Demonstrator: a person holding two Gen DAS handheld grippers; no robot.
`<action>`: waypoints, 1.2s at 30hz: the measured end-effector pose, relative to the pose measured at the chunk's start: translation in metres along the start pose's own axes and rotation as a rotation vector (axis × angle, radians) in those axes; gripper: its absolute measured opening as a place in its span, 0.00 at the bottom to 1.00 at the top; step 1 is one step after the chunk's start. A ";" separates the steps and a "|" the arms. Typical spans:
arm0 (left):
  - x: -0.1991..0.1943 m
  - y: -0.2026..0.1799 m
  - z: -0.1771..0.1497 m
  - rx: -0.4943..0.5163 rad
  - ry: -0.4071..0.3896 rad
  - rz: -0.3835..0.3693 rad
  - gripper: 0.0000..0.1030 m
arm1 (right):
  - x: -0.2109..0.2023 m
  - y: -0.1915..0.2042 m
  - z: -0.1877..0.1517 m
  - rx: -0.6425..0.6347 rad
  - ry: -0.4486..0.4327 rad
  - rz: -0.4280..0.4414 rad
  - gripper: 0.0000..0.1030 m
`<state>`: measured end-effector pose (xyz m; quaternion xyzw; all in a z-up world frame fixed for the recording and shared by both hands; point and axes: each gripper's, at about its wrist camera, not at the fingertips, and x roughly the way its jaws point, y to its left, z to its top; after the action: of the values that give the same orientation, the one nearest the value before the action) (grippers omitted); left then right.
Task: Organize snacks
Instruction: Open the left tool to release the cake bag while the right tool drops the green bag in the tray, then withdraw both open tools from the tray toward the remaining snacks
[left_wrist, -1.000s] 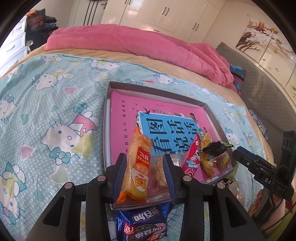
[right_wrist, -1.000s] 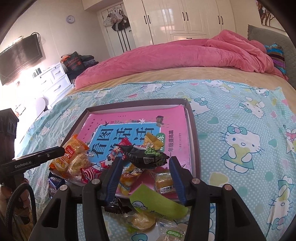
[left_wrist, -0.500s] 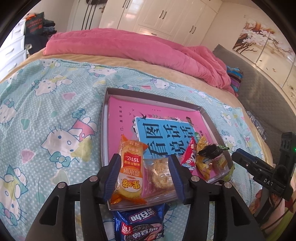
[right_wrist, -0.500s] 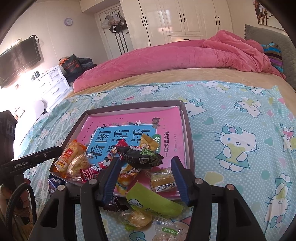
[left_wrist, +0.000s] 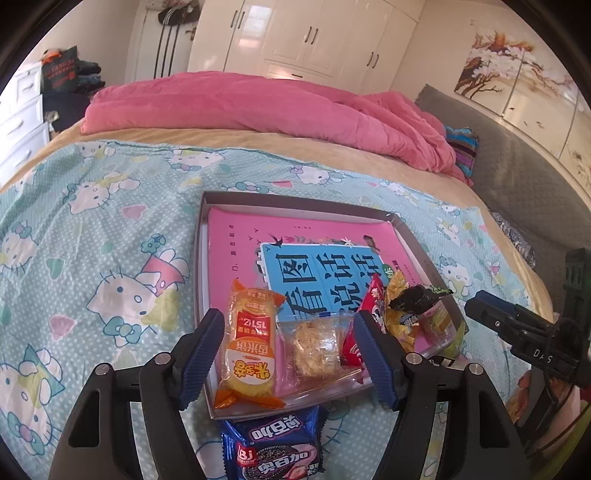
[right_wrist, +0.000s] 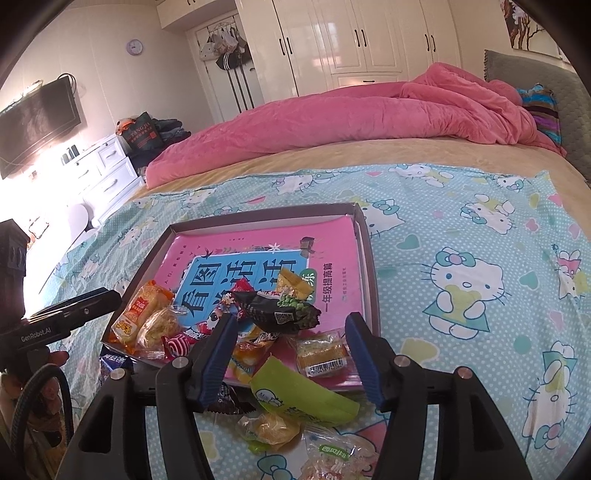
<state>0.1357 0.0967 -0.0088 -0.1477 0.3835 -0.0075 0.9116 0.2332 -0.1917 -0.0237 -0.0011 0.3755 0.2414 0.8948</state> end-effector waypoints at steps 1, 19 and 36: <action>0.001 -0.001 0.000 0.005 0.003 0.000 0.73 | -0.001 0.000 0.000 0.000 0.001 -0.001 0.59; -0.003 -0.028 -0.011 0.099 0.010 -0.041 0.73 | -0.018 -0.006 -0.008 0.006 -0.004 -0.027 0.62; -0.008 -0.061 -0.027 0.209 0.019 -0.093 0.73 | -0.033 -0.008 -0.017 0.018 -0.005 -0.049 0.62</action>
<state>0.1175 0.0323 -0.0043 -0.0696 0.3818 -0.0910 0.9171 0.2052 -0.2165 -0.0151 -0.0017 0.3752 0.2162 0.9014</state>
